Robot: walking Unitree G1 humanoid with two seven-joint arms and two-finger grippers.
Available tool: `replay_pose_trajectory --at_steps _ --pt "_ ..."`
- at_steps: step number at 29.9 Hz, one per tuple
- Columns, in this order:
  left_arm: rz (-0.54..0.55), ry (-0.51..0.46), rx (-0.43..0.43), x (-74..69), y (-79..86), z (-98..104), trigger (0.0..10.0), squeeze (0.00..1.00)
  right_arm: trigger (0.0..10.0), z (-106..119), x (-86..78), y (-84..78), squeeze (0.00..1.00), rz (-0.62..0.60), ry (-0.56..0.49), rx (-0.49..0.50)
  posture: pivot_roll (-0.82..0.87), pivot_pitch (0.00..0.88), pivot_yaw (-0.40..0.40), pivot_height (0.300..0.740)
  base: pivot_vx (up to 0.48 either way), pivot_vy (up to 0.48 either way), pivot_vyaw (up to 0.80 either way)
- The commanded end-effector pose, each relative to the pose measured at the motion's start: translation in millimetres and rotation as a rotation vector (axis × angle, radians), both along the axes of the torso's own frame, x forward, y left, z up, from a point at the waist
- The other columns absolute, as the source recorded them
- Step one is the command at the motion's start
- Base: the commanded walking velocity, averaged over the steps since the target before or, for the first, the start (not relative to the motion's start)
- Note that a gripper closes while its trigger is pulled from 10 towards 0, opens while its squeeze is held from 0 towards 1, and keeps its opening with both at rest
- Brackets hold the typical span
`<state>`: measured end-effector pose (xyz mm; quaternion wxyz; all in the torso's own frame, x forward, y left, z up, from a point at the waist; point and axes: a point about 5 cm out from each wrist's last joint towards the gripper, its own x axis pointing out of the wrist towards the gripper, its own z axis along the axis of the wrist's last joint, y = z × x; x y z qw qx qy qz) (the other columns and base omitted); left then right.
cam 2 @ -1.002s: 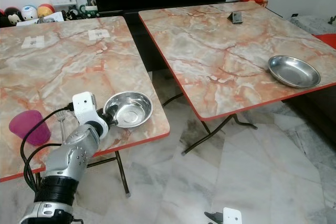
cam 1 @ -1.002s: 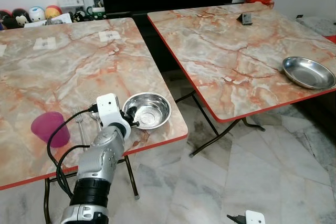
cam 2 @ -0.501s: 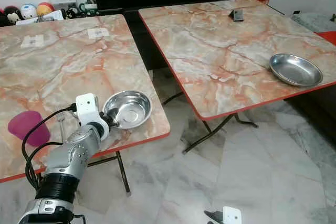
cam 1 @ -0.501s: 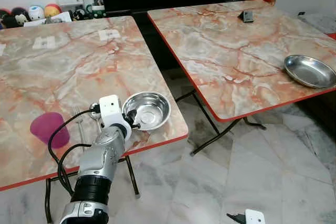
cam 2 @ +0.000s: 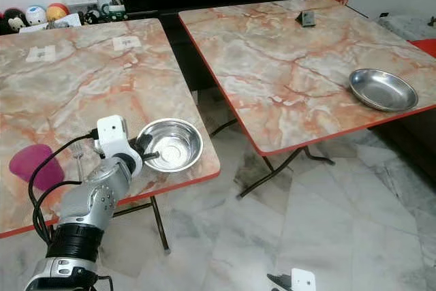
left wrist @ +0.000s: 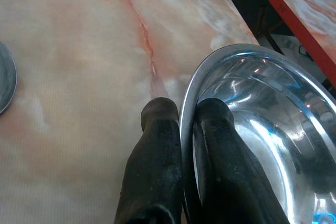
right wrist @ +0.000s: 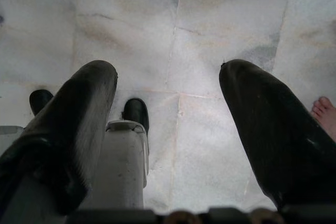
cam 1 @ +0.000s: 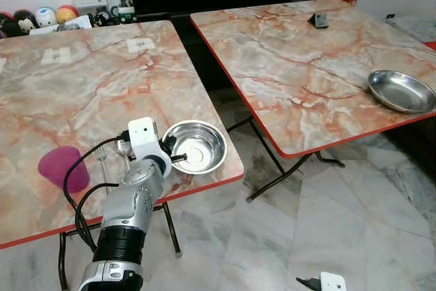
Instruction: Setting the table
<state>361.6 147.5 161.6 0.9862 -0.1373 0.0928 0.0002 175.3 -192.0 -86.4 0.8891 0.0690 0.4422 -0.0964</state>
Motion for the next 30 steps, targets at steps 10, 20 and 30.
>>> replay_pose_trajectory --at_steps 10,20,30 --pt "-0.032 0.026 -0.073 -13.1 -1.5 -14.2 0.0 0.00 10.0 -2.8 -6.5 -2.1 0.00 -0.011 0.022 -0.001 0.13 0.114 -0.044 0.740 0.000 0.000 0.00" --pt "-0.012 0.029 -0.235 -28.5 4.7 -22.9 0.0 0.00 10.0 -2.5 -5.7 -2.0 0.00 -0.003 0.025 -0.010 0.13 0.114 -0.056 0.740 0.000 0.000 0.00" --pt "-0.002 -0.172 -0.349 -49.9 10.3 3.1 10.0 0.00 10.0 -2.4 -6.1 -3.9 0.00 0.002 0.028 -0.020 0.13 0.115 -0.062 0.740 0.000 0.000 0.00"
